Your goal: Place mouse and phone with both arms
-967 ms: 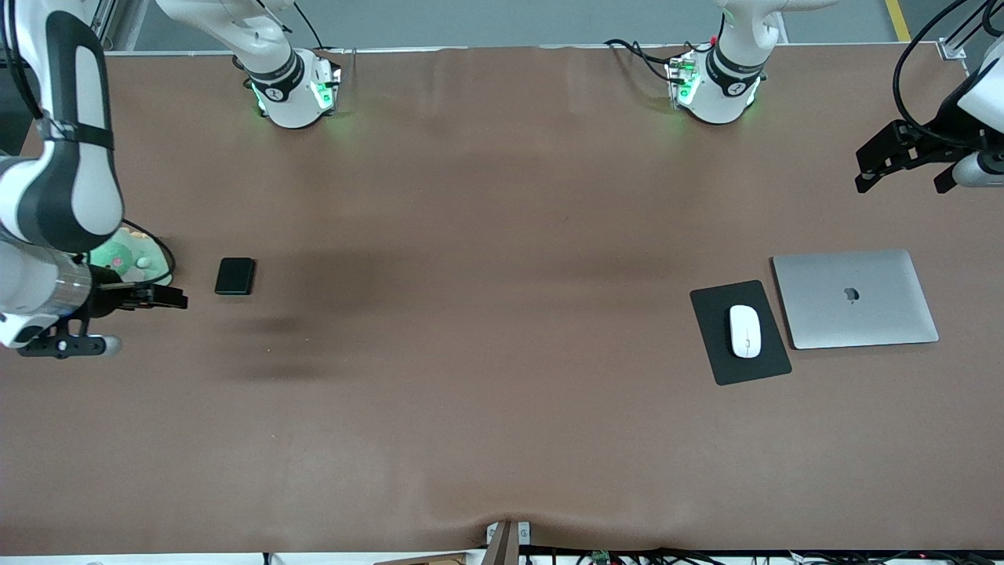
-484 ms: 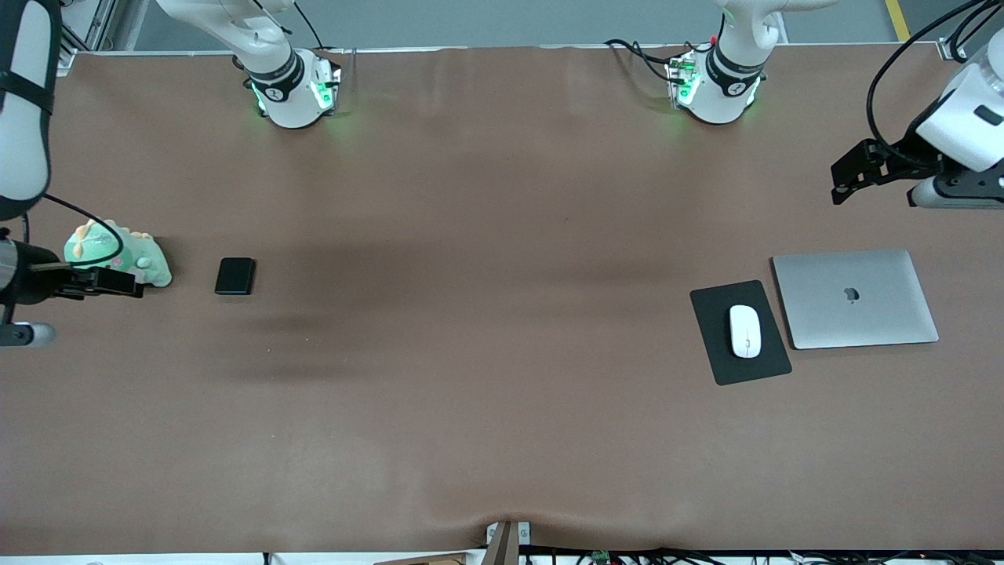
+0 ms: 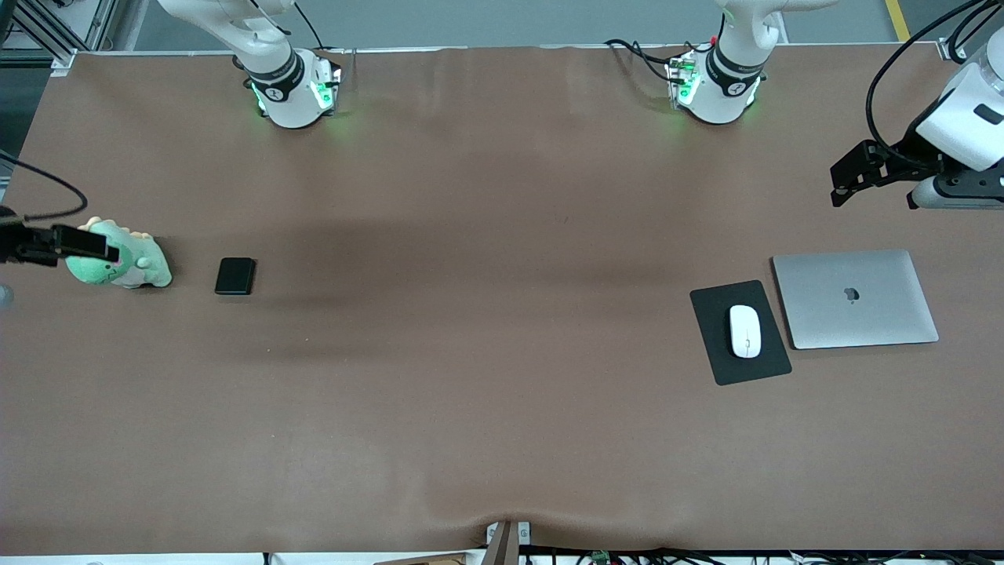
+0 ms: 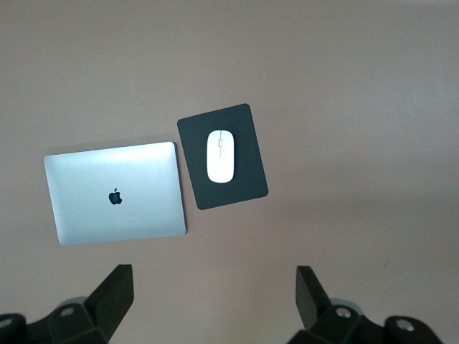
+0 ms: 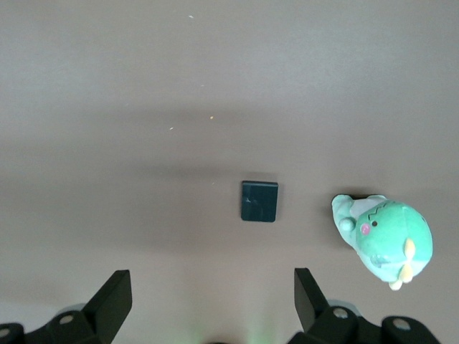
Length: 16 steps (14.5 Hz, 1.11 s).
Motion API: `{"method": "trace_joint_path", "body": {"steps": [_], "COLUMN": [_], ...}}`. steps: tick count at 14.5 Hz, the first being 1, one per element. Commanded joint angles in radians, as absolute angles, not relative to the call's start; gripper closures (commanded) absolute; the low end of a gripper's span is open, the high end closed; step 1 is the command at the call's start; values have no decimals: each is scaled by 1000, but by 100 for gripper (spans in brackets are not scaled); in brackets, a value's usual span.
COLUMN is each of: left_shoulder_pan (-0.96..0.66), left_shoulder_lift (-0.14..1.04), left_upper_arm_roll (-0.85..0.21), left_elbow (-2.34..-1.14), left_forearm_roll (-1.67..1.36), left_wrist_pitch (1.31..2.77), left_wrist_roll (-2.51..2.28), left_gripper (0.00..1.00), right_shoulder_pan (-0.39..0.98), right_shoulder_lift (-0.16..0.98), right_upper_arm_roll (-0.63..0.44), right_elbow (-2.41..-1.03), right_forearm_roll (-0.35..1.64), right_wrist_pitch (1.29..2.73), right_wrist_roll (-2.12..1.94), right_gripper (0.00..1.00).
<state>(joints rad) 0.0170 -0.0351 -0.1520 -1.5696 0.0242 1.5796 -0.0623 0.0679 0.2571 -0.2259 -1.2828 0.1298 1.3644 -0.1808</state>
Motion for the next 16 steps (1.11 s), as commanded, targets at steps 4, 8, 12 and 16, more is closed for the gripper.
{"method": "trace_joint_path", "body": {"steps": [4,8,12,16], "left_shoulder_pan": [29,25,17,21], "left_shoulder_lift": [-35,-34,-26,-26], "left_upper_arm_roll": [-156,-156,-156,-158], "left_elbow": [-1560,-1556,-1536,-1534], "left_forearm_roll": [6,11,18,18], "left_wrist_pitch": [1586,1585,1585,1575], "left_wrist_roll": [-49,-46,-52,-55], "left_gripper": [0,0,0,0], "right_shoulder_pan": [25,-18,-32,-31], "right_shoulder_lift": [117,-10,-103,-103], "right_upper_arm_roll": [-161,-23,-18,-44], "right_elbow": [-1331,-1465,-1586,-1591], "right_forearm_roll": [107,31,31,44], "right_wrist_pitch": [1290,1308,1368,1374], "right_wrist_roll": [-79,9,9,-3], "right_gripper": [0,0,0,0]}}
